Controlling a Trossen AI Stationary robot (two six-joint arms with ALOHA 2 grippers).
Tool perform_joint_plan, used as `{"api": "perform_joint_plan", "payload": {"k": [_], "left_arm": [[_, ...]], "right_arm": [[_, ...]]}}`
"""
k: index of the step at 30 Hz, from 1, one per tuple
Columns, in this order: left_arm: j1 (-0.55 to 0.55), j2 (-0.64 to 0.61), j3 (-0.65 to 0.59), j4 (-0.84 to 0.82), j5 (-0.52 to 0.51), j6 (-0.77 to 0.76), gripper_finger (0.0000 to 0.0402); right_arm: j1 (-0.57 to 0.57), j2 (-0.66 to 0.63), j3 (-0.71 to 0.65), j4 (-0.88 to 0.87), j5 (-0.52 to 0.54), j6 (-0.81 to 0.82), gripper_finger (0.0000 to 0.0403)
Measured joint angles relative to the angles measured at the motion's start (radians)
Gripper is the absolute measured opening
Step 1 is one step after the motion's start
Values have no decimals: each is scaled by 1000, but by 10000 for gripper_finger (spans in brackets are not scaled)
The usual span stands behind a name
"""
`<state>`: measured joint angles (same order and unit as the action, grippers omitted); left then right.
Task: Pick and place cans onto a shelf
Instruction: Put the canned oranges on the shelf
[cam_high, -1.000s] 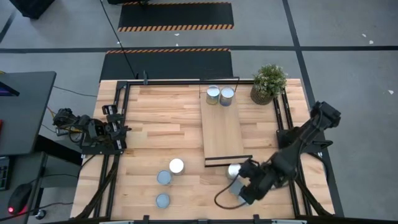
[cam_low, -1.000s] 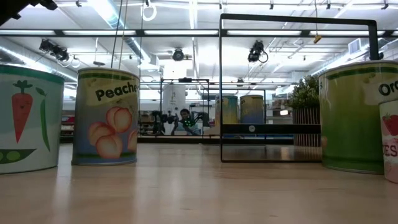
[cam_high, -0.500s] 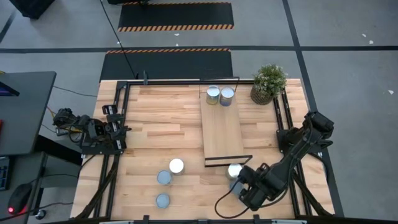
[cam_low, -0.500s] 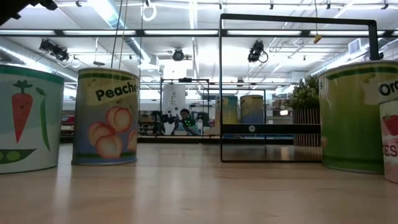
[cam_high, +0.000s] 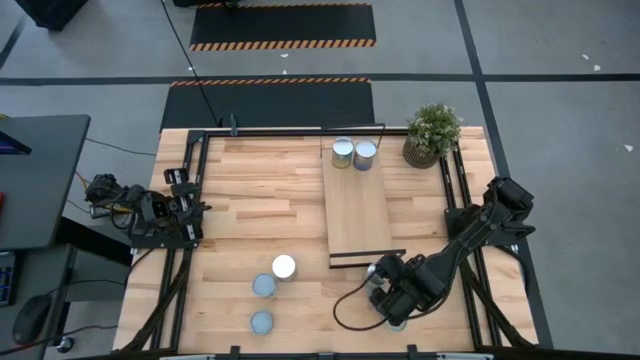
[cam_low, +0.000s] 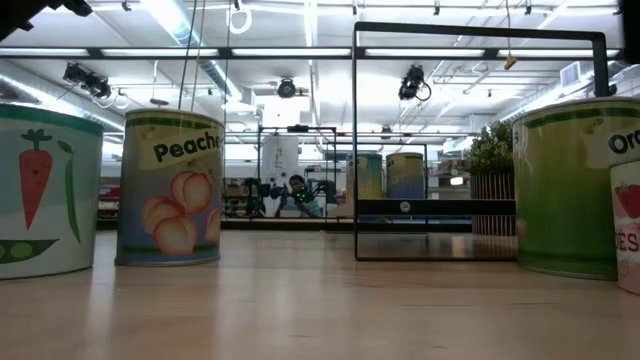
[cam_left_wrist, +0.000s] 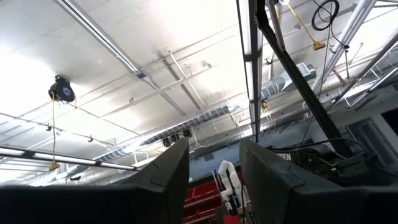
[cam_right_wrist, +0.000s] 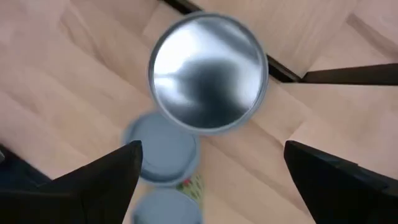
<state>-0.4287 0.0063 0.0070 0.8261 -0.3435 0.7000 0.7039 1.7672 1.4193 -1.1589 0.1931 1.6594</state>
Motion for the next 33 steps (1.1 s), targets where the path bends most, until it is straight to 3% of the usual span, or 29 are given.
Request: {"api": "perform_joint_plan", "payload": {"k": [8, 18, 22, 33], "left_arm": [[0, 0, 0, 1, 0, -12, 149], [0, 0, 0, 3, -3, 1, 149], [0, 0, 0, 7, -3, 0, 149], [0, 0, 0, 9, 6, 35, 149]], "right_arm": [[-31, 0, -1, 71, 63, 160, 400], [87, 102, 7, 96, 239, 269, 400], [102, 113, 3, 89, 122, 315, 400], [40, 121, 20, 14, 132, 144, 400]]}}
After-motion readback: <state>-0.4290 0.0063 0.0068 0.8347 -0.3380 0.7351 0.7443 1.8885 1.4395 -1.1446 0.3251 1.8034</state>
